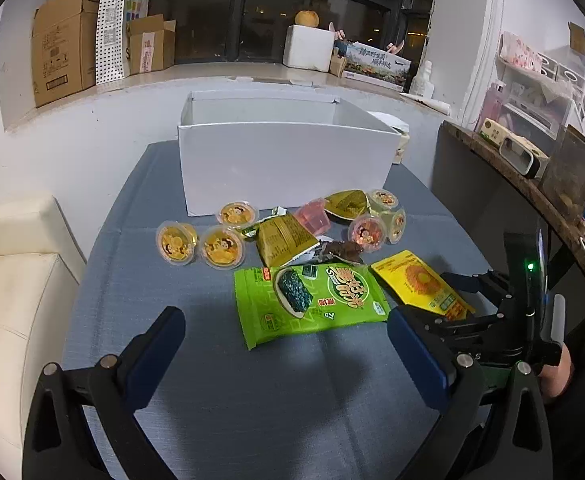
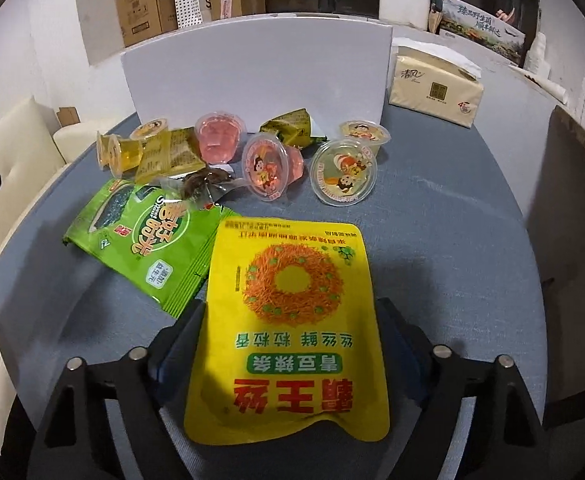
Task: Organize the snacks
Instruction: 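Grasp the yellow bag with the right gripper while the left gripper grasps a green seaweed packet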
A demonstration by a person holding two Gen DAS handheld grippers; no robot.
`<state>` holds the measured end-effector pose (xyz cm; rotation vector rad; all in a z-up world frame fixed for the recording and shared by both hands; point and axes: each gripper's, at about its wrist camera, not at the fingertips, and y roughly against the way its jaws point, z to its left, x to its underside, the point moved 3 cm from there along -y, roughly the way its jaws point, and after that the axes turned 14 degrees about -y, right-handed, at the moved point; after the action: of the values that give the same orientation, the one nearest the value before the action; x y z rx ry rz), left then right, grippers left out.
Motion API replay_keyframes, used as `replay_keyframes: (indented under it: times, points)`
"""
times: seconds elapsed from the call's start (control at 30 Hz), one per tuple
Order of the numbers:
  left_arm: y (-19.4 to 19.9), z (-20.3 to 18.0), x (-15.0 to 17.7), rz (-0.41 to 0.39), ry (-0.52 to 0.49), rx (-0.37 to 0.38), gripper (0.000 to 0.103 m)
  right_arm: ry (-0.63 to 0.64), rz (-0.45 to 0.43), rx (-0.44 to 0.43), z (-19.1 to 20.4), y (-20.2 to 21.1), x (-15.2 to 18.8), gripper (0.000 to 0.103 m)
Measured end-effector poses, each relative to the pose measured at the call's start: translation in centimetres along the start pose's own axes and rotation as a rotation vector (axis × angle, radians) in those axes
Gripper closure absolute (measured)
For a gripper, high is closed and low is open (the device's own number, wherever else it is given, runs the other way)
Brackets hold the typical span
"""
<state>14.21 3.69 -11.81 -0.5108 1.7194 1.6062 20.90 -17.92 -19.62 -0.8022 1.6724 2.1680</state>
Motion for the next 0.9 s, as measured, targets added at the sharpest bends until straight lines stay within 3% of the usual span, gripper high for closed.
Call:
replay_keyframes:
  times: [0.5,0.63,0.77,0.9]
  points:
    - [-1.7,0.4,0.8,0.022,-0.044,0.004,0.0,-0.038,-0.085,-0.015,-0.3,3.8,0.1,0.028]
    - [-4.5,-0.3,0.6,0.071,-0.109,0.014,0.0,-0.058,-0.118,-0.024,-0.4,5.6,0.0,0.028]
    - [-7.2,-1.0,0.2,0.101,-0.098,0.033,0.0,-0.062,-0.146,-0.025,-0.6,7.2,-0.1,0.028]
    - [-9.5,-3.0,-0.5,0.106,-0.229,0.076,0.0,-0.068,-0.154,-0.034,-0.9,8.3,0.0,0.028]
